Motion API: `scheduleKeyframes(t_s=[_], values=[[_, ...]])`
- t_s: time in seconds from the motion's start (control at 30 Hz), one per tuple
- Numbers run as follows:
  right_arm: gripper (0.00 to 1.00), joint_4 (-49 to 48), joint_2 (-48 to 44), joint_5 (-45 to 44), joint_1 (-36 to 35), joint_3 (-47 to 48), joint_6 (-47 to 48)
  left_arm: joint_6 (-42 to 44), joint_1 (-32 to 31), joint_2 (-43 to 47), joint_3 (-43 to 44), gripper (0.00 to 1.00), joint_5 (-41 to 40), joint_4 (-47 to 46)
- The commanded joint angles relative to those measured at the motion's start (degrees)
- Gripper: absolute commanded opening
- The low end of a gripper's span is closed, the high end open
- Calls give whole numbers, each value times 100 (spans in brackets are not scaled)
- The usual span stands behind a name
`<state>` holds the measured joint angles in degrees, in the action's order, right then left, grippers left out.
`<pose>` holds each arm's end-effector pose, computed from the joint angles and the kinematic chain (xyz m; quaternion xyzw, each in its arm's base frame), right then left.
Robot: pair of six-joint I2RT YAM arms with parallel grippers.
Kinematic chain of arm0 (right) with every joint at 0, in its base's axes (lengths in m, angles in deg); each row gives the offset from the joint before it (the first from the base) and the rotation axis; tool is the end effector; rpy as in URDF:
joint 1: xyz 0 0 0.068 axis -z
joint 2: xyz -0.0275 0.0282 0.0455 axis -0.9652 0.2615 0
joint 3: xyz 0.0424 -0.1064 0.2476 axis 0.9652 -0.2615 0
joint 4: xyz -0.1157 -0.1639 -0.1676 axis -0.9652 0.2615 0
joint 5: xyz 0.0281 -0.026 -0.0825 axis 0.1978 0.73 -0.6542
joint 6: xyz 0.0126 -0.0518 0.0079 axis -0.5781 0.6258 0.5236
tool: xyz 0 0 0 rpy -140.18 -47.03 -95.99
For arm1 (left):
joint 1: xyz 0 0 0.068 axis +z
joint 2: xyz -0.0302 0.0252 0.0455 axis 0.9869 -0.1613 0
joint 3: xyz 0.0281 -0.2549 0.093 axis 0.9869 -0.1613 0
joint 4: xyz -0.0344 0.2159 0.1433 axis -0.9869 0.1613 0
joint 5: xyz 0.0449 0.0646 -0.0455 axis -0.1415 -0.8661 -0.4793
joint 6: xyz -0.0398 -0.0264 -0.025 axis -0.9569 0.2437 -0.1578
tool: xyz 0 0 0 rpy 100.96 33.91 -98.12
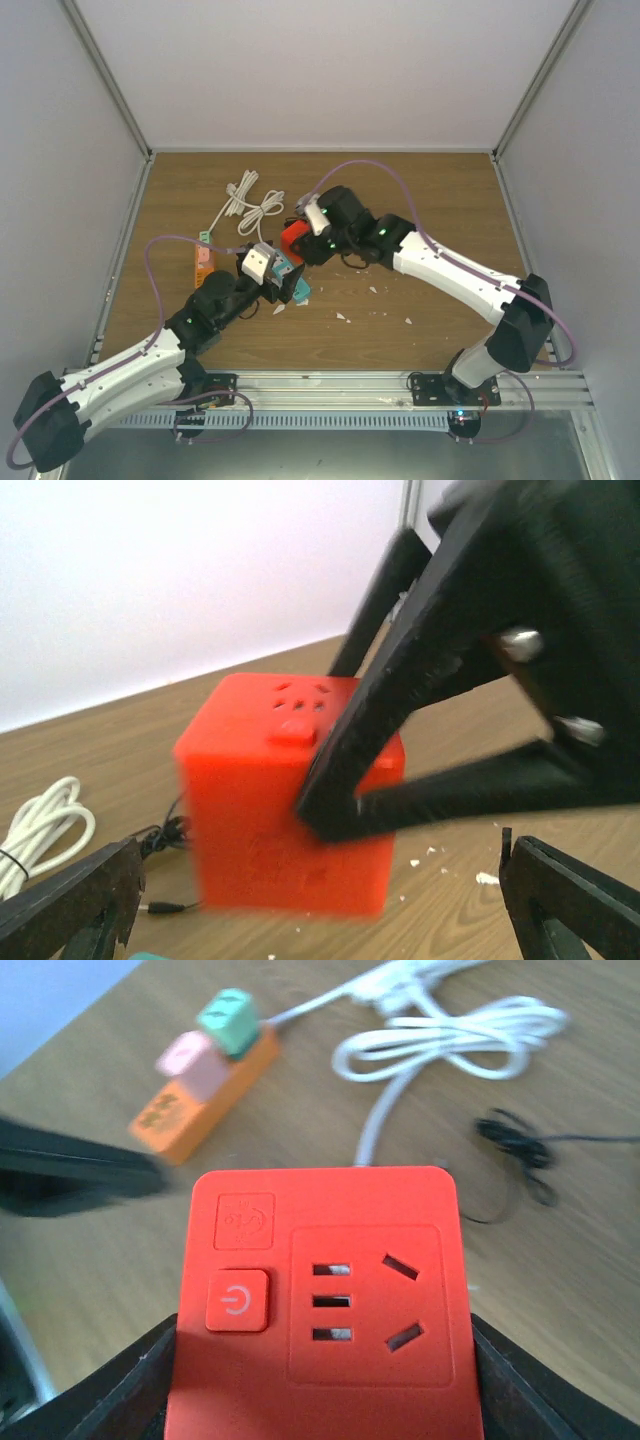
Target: Insert the plug
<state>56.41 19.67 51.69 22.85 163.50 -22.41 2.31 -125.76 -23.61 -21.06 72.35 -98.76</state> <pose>0.2114 0.2760 0.3264 -0.3212 0.8597 0.2502 0.3085 0.1357 -0.1296 0.2399 0.2291 0.7143 -0.2252 0.6217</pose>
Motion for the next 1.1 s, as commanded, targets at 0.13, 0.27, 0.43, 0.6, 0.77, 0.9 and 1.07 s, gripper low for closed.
scheduleKeyframes(t_s=[0.13, 0.27, 0.43, 0.6, 0.77, 0.9, 1.07], values=[[2, -1166, -477, -484, 1064, -753, -412, -920, 1483, -96, 336, 99, 1290, -55], [2, -1571, -74, -314, 837, -834, -378, -1554, 2588, -134, 324, 99, 1725, 121], [2, -2183, 630, -213, 510, -745, -297, -2049, 3551, -263, 134, 99, 2149, 146], [0, -2677, 1359, -265, 199, -641, -172, -2188, 3810, -398, 94, 99, 2291, 113], [1, -3036, 1817, -356, -3, -469, -75, -2203, 3834, -319, 35, 99, 2283, 88], [0, -3247, 1985, -385, -61, -443, -81, -2209, 3843, -286, 14, 99, 2299, 82], [0, -3381, 2065, -449, -75, -479, -118, -2217, 3837, -248, -3, 99, 2296, 94]])
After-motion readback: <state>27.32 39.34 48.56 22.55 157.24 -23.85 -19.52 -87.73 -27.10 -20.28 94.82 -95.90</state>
